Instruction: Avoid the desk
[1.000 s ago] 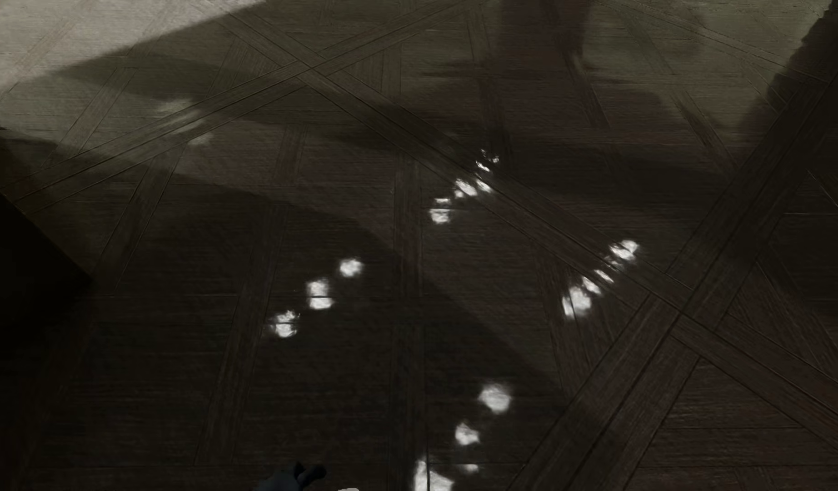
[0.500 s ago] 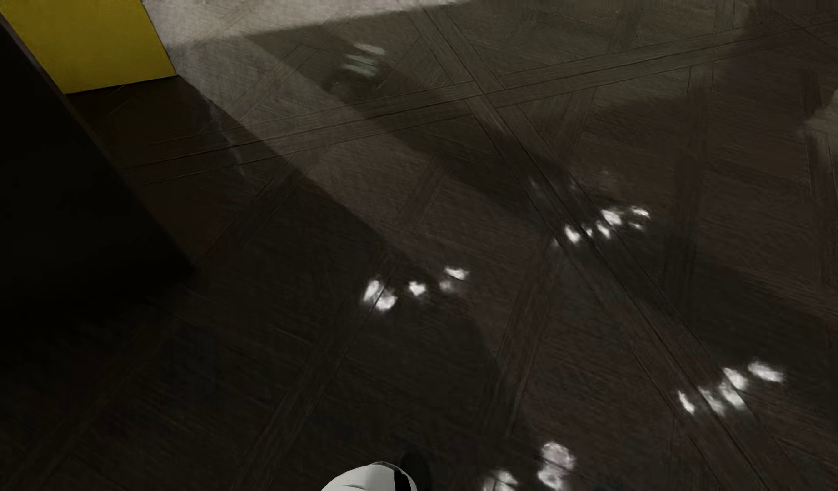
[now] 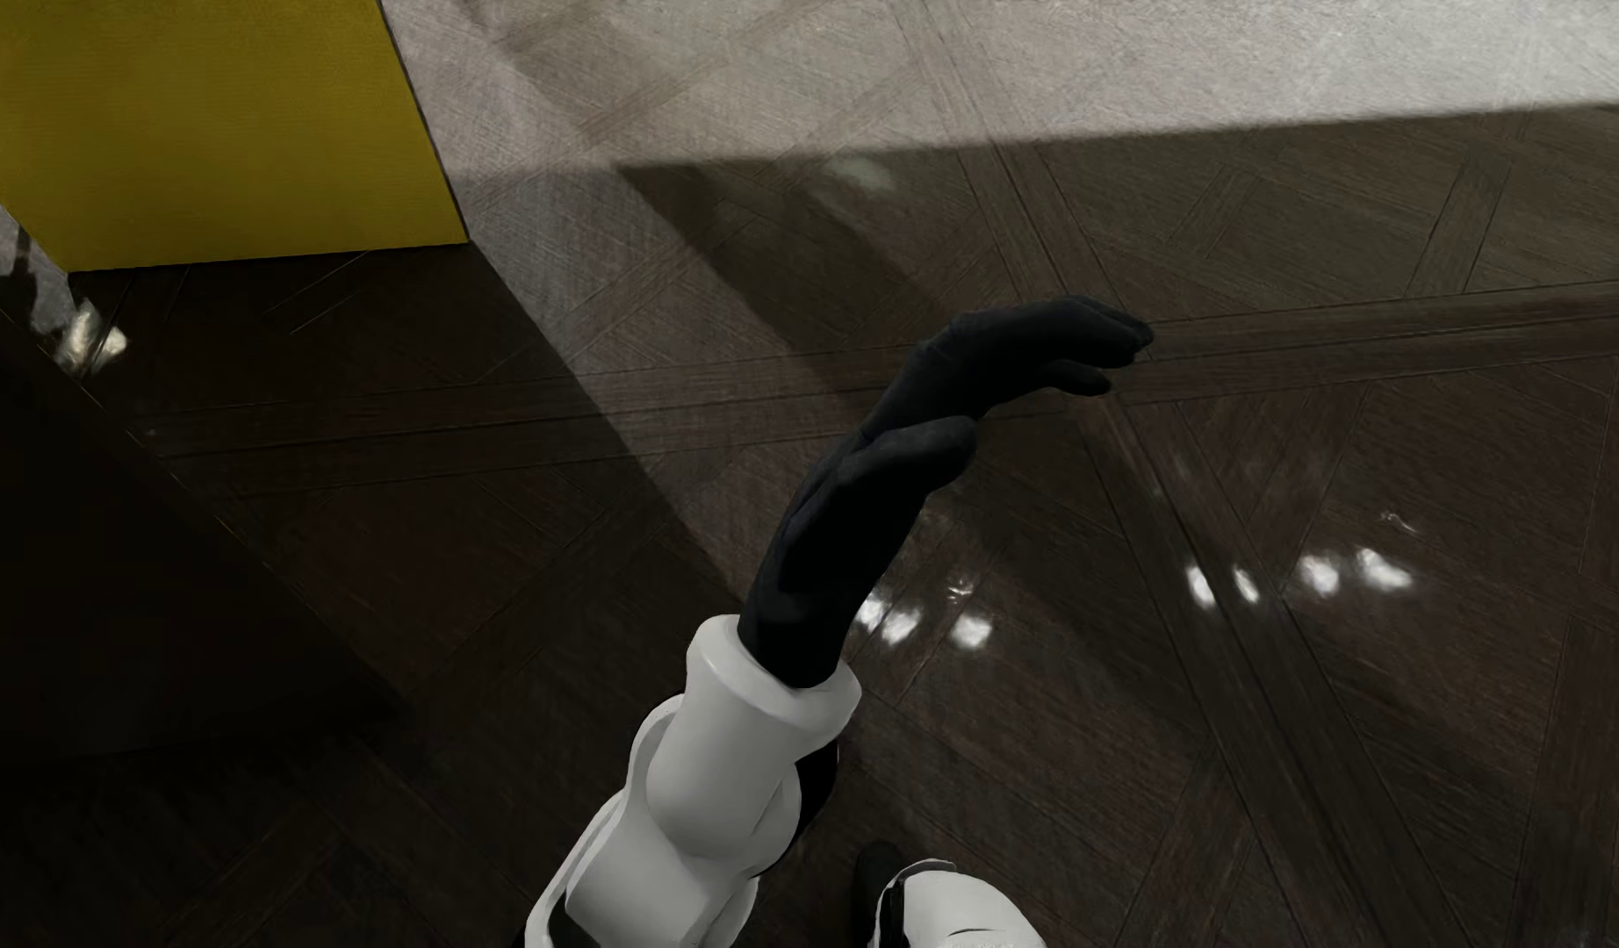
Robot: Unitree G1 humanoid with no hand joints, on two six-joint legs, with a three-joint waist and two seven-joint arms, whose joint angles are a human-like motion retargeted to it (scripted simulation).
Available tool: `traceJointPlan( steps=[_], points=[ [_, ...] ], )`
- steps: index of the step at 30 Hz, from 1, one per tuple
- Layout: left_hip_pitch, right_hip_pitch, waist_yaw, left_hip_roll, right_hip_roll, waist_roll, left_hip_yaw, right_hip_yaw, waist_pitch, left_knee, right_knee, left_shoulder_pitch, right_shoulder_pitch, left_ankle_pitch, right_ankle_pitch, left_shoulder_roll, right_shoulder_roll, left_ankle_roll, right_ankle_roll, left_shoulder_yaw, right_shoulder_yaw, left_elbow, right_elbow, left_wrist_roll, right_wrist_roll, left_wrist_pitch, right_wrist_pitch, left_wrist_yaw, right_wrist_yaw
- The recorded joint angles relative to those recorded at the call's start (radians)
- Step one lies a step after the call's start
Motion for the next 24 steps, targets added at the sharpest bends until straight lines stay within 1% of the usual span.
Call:
traceJointPlan(
  steps=[1,2,3,4,5,6,7,8,9,10,11,12,13,14,15,16,17,18,19,20,21,22,23,24],
  points=[
    [-0.090,0.020,-0.006,0.041,-0.019,0.013,0.017,-0.024,0.003,0.231,0.092,-0.029,-0.002,0.121,-0.096,-0.004,0.010,-0.139,0.005,-0.019,-0.029,-0.020,-0.015,-0.038,0.027,0.015,0.000,0.011,-0.037],
    [-0.185,0.068,-0.008,0.102,-0.025,0.027,0.039,-0.051,0.005,0.414,0.123,-0.050,-0.016,0.200,-0.166,-0.004,0.012,-0.149,0.012,-0.037,-0.047,-0.034,-0.023,-0.077,0.053,0.028,0.004,0.023,-0.059],
    [-0.280,0.133,-0.004,0.168,-0.021,0.039,0.065,-0.068,0.006,0.533,0.117,-0.061,-0.043,0.147,-0.212,0.002,0.002,-0.119,0.018,-0.043,-0.055,-0.045,-0.027,-0.085,0.073,0.028,0.003,0.034,-0.068],
    [-0.368,0.203,0.006,0.234,-0.007,0.048,0.100,-0.073,0.006,0.593,0.087,-0.055,-0.080,0.107,-0.242,0.010,-0.017,-0.075,0.025,-0.044,-0.055,-0.057,-0.025,-0.080,0.082,0.020,0.008,0.044,-0.071],
    [-0.448,0.271,0.019,0.294,0.011,0.056,0.139,-0.070,0.006,0.598,0.050,-0.035,-0.122,0.099,-0.266,0.019,-0.040,-0.068,0.032,-0.044,-0.042,-0.069,-0.023,-0.078,0.075,0.020,0.014,0.048,-0.065],
    [-0.520,0.333,0.034,0.334,0.030,0.063,0.173,-0.059,0.004,0.552,0.013,-0.015,-0.167,0.105,-0.289,0.029,-0.063,-0.059,0.038,-0.039,-0.024,-0.085,-0.027,-0.070,0.066,0.020,0.015,0.047,-0.062],
    [-0.579,0.393,0.048,0.354,0.047,0.066,0.205,-0.045,0.002,0.456,-0.023,0.003,-0.214,0.085,-0.313,0.041,-0.084,-0.050,0.045,-0.029,0.000,-0.100,-0.035,-0.056,0.063,0.015,0.003,0.037,-0.062],
    [-0.625,0.451,0.062,0.358,0.060,0.069,0.228,-0.032,0.000,0.319,-0.057,0.016,-0.261,0.069,-0.339,0.048,-0.106,-0.035,0.052,-0.017,0.025,-0.114,-0.045,-0.039,0.068,0.011,-0.013,0.027,-0.058],
    [-0.651,0.511,0.073,0.356,0.071,0.072,0.249,-0.024,-0.001,0.134,-0.088,0.028,-0.304,0.070,-0.367,0.052,-0.127,-0.044,0.060,-0.008,0.046,-0.122,-0.059,-0.026,0.077,0.016,-0.025,0.014,-0.056],
    [-0.649,0.568,0.082,0.337,0.077,0.075,0.267,-0.018,-0.002,-0.111,-0.117,0.043,-0.341,0.090,-0.396,0.051,-0.147,-0.057,0.072,0.006,0.061,-0.124,-0.082,-0.009,0.092,0.017,-0.037,-0.001,-0.056],
    [-0.626,0.628,0.090,0.292,0.079,0.078,0.252,-0.016,-0.002,-0.402,-0.154,0.062,-0.369,0.131,-0.418,0.046,-0.164,-0.055,0.084,0.030,0.068,-0.117,-0.112,0.025,0.100,0.017,-0.042,-0.001,-0.066],
    [-0.628,0.686,0.096,0.256,0.080,0.077,0.202,-0.012,0.000,-0.592,-0.185,0.088,-0.386,0.089,-0.436,0.046,-0.167,-0.064,0.094,0.061,0.065,-0.105,-0.148,0.088,0.115,0.023,-0.042,0.014,-0.083],
    [-0.639,0.732,0.097,0.234,0.077,0.074,0.182,-0.016,0.002,-0.660,-0.187,0.115,-0.390,0.025,-0.455,0.049,-0.162,-0.090,0.107,0.080,0.049,-0.085,-0.184,0.157,0.139,0.032,-0.042,0.029,-0.101],
    [-0.651,0.770,0.094,0.227,0.068,0.067,0.195,-0.027,0.006,-0.599,-0.144,0.143,-0.371,0.073,-0.463,0.056,-0.152,-0.056,0.122,0.086,0.023,-0.055,-0.222,0.222,0.168,0.046,-0.043,0.033,-0.124],
    [-0.663,0.797,0.094,0.215,0.054,0.057,0.192,-0.034,0.012,-0.502,-0.088,0.176,-0.337,0.138,-0.431,0.071,-0.137,0.021,0.116,0.096,0.001,-0.024,-0.254,0.316,0.196,0.057,-0.044,0.029,-0.147],
    [-0.655,0.801,0.097,0.208,0.033,0.044,0.191,-0.035,0.016,-0.424,0.010,0.220,-0.303,0.217,-0.351,0.090,-0.122,0.068,0.100,0.109,-0.008,0.006,-0.263,0.439,0.220,0.068,-0.041,0.022,-0.157],
    [-0.650,0.761,0.098,0.202,-0.009,0.028,0.206,-0.039,0.022,-0.333,0.173,0.270,-0.266,0.210,-0.233,0.112,-0.116,0.101,0.060,0.129,-0.002,0.038,-0.252,0.588,0.228,0.070,-0.037,0.011,-0.157],
    [-0.633,0.694,0.099,0.189,-0.082,0.009,0.218,-0.066,0.027,-0.256,0.384,0.321,-0.238,0.134,-0.115,0.139,-0.114,0.104,0.086,0.149,0.016,0.083,-0.221,0.776,0.218,0.070,-0.024,0.006,-0.136],
    [-0.596,0.595,0.093,0.161,-0.161,-0.013,0.230,-0.064,0.031,-0.224,0.586,0.364,-0.219,0.067,0.005,0.168,-0.116,0.102,0.040,0.164,0.042,0.146,-0.175,1.006,0.187,0.084,-0.005,-0.014,-0.101],
    [-0.545,0.480,0.082,0.126,-0.195,-0.031,0.235,-0.033,0.034,-0.234,0.732,0.385,-0.209,0.022,-0.032,0.196,-0.112,0.098,0.022,0.165,0.071,0.233,-0.118,1.259,0.147,0.114,0.016,-0.085,-0.064],
    [-0.486,0.362,0.072,0.090,-0.203,-0.041,0.227,-0.005,0.035,-0.271,0.819,0.386,-0.193,-0.003,-0.078,0.209,-0.104,0.096,0.003,0.148,0.094,0.350,-0.062,1.473,0.105,0.137,0.028,-0.208,-0.033],
    [-0.429,0.250,0.060,0.055,-0.207,-0.044,0.209,0.010,0.033,-0.317,0.849,0.366,-0.168,-0.021,-0.079,0.196,-0.096,0.092,0.003,0.135,0.107,0.493,-0.020,1.600,0.070,0.132,0.030,-0.311,-0.004],
    [-0.373,0.151,0.048,0.025,-0.207,-0.042,0.188,0.017,0.028,-0.367,0.825,0.347,-0.134,-0.037,-0.075,0.158,-0.088,0.089,0.004,0.153,0.111,0.652,0.007,1.617,0.046,0.129,0.023,-0.312,0.025],
    [-0.321,0.069,0.034,-0.002,-0.203,-0.038,0.166,0.018,0.022,-0.408,0.750,0.325,-0.108,-0.057,-0.078,0.097,-0.085,0.085,0.001,0.218,0.108,0.838,0.025,1.512,0.033,0.152,0.016,-0.260,0.051]
  ],
)
